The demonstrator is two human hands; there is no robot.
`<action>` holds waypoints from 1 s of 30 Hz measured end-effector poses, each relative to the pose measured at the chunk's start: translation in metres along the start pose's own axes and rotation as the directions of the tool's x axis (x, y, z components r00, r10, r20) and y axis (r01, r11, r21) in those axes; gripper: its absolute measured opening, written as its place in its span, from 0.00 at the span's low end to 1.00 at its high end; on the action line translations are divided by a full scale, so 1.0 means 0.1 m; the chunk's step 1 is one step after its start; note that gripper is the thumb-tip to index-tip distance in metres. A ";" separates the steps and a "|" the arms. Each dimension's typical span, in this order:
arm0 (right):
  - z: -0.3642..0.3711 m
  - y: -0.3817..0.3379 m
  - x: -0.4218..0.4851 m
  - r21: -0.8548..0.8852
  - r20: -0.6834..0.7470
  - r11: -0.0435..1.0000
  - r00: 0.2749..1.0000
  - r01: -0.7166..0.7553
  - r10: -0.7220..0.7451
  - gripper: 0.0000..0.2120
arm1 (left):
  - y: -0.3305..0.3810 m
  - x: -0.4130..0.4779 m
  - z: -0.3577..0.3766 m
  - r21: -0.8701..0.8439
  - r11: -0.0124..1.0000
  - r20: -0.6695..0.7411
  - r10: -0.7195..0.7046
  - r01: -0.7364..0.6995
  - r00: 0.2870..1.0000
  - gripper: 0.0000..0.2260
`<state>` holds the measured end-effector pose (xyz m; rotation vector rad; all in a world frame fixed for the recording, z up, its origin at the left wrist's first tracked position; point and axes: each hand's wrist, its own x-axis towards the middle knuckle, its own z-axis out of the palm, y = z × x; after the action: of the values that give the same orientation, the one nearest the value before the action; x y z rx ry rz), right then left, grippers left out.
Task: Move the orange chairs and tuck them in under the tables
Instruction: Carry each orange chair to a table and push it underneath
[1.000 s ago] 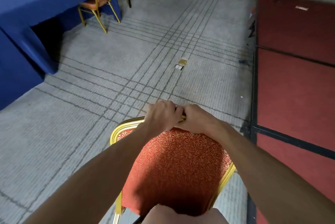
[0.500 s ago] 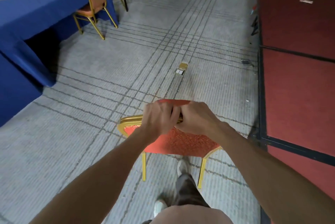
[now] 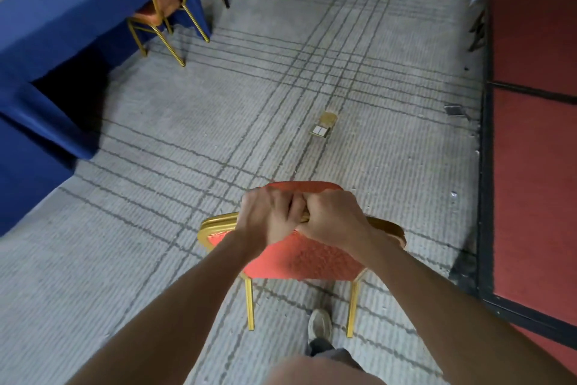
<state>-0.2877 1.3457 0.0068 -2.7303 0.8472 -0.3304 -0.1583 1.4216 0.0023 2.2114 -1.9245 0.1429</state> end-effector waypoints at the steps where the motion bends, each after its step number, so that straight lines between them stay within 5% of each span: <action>1: -0.06 0.03 0.17 0.010 0.022 0.999 0.999 -0.030 0.030 0.10 | -0.04 0.17 -0.02 0.034 0.999 -0.001 -0.036 0.036 0.999 0.17; 5: -0.08 0.26 0.67 -0.026 -0.028 0.996 0.996 -0.087 0.087 0.13 | -0.15 0.67 0.05 -0.005 0.942 -0.030 -0.335 0.335 0.942 0.17; 14: -0.28 0.68 1.39 0.025 -0.023 1.000 1.000 -0.017 0.017 0.14 | -0.34 1.50 0.03 -0.161 0.867 -0.024 -0.481 0.472 0.876 0.24; 26: -0.30 1.53 3.09 0.120 0.016 0.991 0.998 -0.066 0.064 0.16 | -1.11 3.20 0.23 -0.106 0.957 0.041 -0.266 0.269 0.963 0.19; 28: -0.27 1.67 3.40 0.128 0.020 0.988 0.997 -0.081 0.079 0.17 | -1.27 3.52 0.24 0.030 0.995 0.085 -0.101 0.099 0.991 0.28; 30: -0.26 1.80 3.80 0.138 0.048 0.985 0.994 -0.106 0.100 0.19 | -1.50 3.90 0.29 0.013 0.995 0.131 -0.099 0.098 0.986 0.34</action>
<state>-0.0837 0.9781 0.0273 -2.5444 0.9137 -0.2998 0.0441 1.0570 0.0416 2.3700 -1.8754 -0.0125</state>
